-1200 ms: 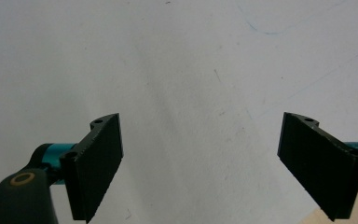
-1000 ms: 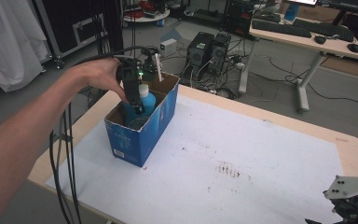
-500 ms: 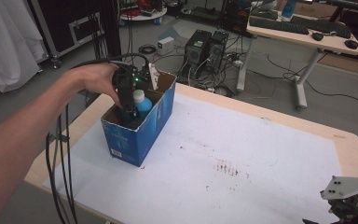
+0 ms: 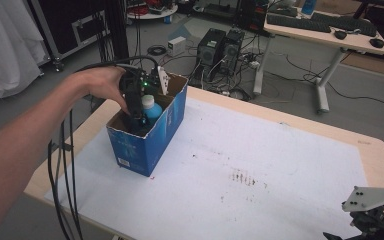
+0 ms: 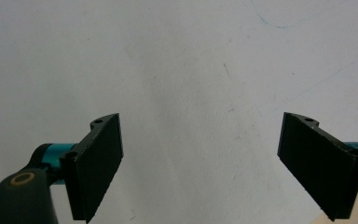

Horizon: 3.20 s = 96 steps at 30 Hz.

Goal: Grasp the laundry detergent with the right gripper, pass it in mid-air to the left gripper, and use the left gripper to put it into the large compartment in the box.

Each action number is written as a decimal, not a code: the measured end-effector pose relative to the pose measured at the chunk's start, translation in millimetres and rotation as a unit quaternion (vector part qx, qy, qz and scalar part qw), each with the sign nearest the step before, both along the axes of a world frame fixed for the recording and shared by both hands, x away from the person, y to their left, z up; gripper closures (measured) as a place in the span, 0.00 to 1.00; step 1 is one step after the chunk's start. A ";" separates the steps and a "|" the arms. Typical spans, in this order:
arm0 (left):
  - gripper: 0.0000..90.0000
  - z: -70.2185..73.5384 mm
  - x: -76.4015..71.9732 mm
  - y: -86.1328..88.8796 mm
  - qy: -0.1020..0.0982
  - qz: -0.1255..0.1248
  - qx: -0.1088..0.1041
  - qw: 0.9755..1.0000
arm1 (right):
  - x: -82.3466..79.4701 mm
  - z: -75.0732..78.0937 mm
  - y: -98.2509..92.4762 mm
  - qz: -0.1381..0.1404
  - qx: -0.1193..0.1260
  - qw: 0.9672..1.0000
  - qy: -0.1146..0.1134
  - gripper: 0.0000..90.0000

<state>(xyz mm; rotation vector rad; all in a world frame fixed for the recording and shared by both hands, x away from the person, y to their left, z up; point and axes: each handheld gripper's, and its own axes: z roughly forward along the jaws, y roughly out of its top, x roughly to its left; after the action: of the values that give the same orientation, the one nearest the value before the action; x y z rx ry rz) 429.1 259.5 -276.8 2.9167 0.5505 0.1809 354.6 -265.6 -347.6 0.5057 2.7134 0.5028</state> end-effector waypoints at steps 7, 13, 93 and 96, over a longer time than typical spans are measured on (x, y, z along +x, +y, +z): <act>0.42 0.3 0.8 0.0 0.004 -0.001 0.001 1.000 | -1.4 1.5 -0.4 0.003 0.000 1.000 -0.004 0.15; 0.41 0.5 1.9 -0.3 0.008 0.001 0.002 1.000 | -1.7 0.0 0.8 0.002 -0.001 1.000 -0.001 0.15; 0.22 14.0 -31.9 -209.0 -0.007 -0.165 0.032 0.986 | -1.9 25.8 32.2 0.029 -0.034 0.999 -0.006 0.15; 0.22 4.0 -31.9 -211.7 -0.004 -0.160 0.038 0.986 | -2.6 27.1 33.4 0.030 -0.035 0.999 -0.007 0.15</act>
<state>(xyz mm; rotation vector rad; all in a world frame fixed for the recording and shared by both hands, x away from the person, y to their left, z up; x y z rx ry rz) 397.1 47.8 -272.8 3.0230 0.0691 0.1747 351.9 -232.2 -320.5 0.4027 2.7280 0.4246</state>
